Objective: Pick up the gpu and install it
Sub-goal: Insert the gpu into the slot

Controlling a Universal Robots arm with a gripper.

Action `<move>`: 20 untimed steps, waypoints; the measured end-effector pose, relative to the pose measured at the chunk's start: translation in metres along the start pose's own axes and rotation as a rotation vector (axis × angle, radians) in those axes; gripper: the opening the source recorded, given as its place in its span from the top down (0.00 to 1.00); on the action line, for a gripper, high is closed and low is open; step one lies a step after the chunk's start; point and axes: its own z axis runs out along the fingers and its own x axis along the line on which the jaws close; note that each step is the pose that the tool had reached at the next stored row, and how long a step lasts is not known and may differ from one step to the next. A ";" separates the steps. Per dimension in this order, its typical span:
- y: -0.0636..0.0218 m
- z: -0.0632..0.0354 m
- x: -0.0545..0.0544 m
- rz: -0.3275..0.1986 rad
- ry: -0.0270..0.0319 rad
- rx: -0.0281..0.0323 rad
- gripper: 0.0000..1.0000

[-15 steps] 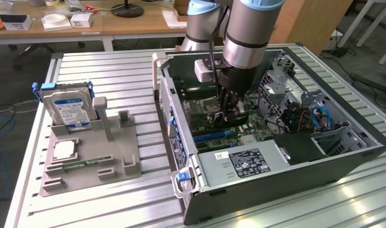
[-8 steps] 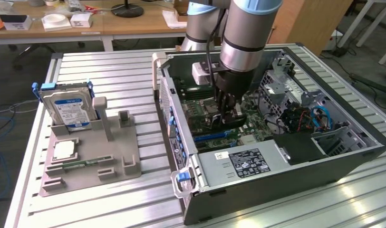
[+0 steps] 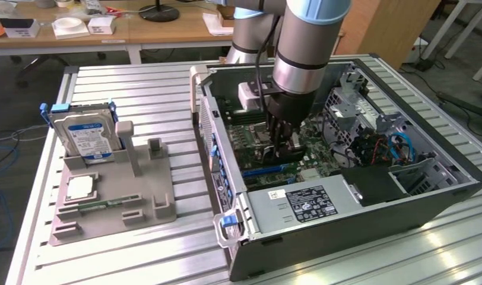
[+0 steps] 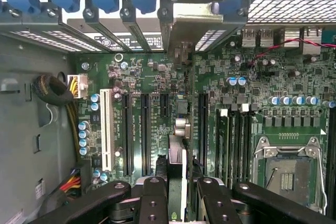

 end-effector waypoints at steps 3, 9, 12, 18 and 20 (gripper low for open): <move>0.0002 0.0012 0.000 0.000 0.0000 0.0000 0.73; 0.0005 0.0040 0.001 0.000 -0.0001 0.0000 0.73; 0.0025 0.0050 0.001 0.000 0.0000 -0.0001 0.73; 0.0042 0.0056 0.001 0.000 0.0000 0.0000 0.73; 0.0043 0.0057 0.001 0.000 0.0001 -0.0001 0.73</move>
